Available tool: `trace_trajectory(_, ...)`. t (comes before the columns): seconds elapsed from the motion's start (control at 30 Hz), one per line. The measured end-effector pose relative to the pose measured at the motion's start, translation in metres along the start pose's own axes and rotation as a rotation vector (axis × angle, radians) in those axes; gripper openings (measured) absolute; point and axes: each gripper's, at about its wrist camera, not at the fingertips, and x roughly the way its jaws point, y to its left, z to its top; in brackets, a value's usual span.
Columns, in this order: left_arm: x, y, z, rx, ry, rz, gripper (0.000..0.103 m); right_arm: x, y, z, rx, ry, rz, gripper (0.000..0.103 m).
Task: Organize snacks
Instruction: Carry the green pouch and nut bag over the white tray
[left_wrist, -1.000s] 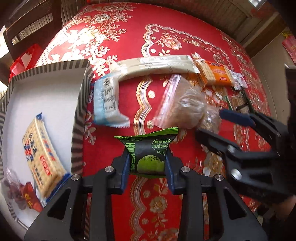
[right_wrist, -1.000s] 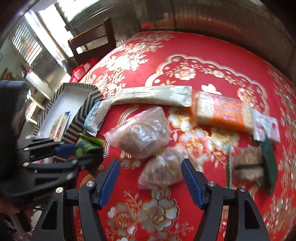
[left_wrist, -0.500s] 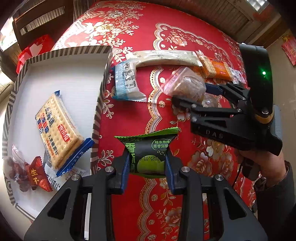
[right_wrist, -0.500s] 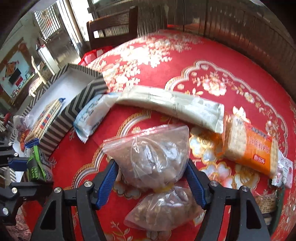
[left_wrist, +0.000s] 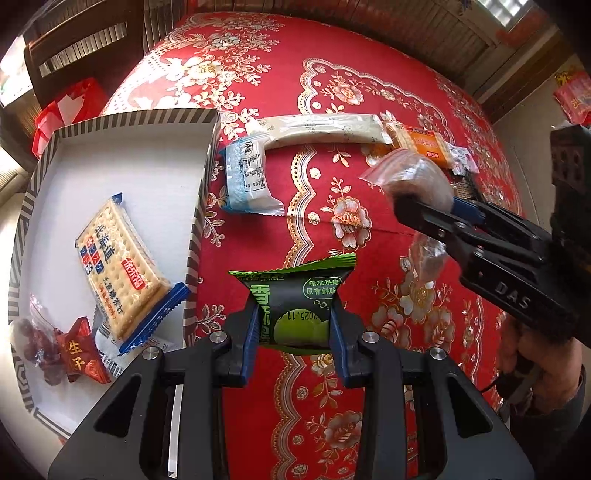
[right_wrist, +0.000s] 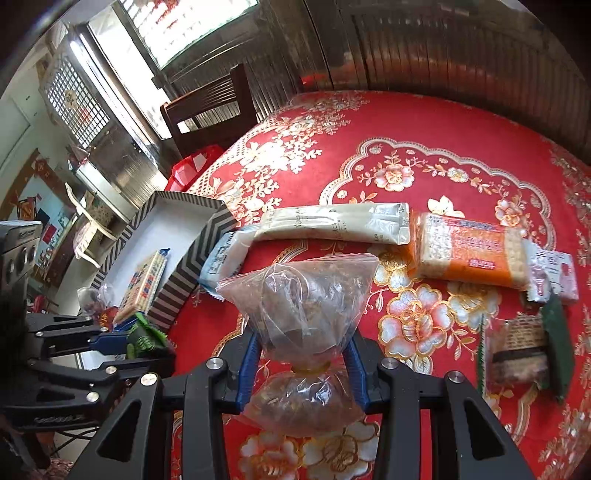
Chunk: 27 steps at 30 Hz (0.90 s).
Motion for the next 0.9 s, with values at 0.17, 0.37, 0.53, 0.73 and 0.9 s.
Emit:
trace_trajectory(0.17,-0.012,0.006,-0.002,-0.004,-0.03,0.006,0.032,-0.015,0.012,-0.004,-0.008,-0.007,-0.002,0.04)
trace_trajectory(0.37,-0.026,0.019,-0.006,-0.023,-0.065,0.017,0.032,-0.018,0.036,-0.006,-0.049,0.012,-0.011,0.041)
trace_trajectory(0.53,-0.037,0.036,-0.012,-0.05,-0.085,0.035,0.032,-0.014,0.058,-0.003,-0.087,0.022,0.005,0.041)
trace_trajectory(0.73,-0.048,0.066,-0.021,-0.114,-0.105,0.059,0.032,-0.003,0.088,0.004,-0.145,0.041,0.028,0.041)
trace_trajectory(0.9,-0.055,0.091,-0.027,-0.175,-0.113,0.07,0.032,0.008,0.107,0.007,-0.179,0.063,0.055,0.041)
